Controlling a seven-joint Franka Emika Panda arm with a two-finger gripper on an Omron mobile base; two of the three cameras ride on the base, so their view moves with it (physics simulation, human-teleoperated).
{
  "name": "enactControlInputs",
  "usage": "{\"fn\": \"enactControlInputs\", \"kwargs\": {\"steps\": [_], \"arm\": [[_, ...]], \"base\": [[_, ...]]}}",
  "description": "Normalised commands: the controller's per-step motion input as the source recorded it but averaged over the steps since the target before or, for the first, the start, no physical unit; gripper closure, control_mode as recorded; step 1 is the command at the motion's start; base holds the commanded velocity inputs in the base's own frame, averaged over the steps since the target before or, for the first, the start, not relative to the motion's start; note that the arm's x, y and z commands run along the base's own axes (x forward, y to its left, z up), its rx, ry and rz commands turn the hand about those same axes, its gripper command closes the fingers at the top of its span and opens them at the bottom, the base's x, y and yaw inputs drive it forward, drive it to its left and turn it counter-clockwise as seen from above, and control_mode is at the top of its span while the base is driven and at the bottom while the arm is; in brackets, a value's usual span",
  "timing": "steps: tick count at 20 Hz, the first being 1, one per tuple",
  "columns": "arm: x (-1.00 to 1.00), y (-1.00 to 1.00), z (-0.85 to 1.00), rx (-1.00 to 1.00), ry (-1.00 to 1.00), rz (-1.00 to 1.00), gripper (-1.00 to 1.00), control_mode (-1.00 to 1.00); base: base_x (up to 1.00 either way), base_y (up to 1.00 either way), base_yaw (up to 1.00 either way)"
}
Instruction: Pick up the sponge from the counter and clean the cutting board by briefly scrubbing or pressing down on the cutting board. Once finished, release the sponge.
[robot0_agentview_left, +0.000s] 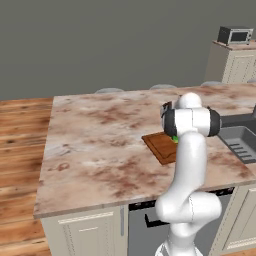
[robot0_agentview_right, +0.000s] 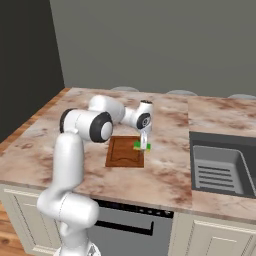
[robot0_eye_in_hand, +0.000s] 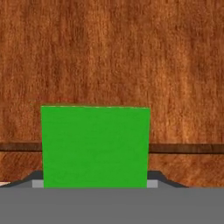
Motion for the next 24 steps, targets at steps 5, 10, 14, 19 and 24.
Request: {"fn": "enactControlInputs", "kwargs": {"steps": [5, 10, 14, 19, 24], "arm": [[0.81, 0.15, 0.00, 0.00, 0.00, 0.01, 1.00, -1.00], [0.76, 0.23, 0.00, 0.00, 0.00, 0.00, 1.00, -1.00], [0.23, 0.26, -0.01, 0.00, 0.00, 0.01, 1.00, -1.00], [0.01, 0.31, -0.03, 0.00, 0.00, 0.05, 1.00, -1.00], [-0.20, 0.34, -0.13, 0.00, 0.00, 0.10, 1.00, -1.00]], "base": [[0.00, 0.00, 0.00], [0.00, 0.00, 0.00], [0.00, 0.00, 0.00], [0.00, 0.00, 0.00], [0.00, 0.00, 0.00]]}}
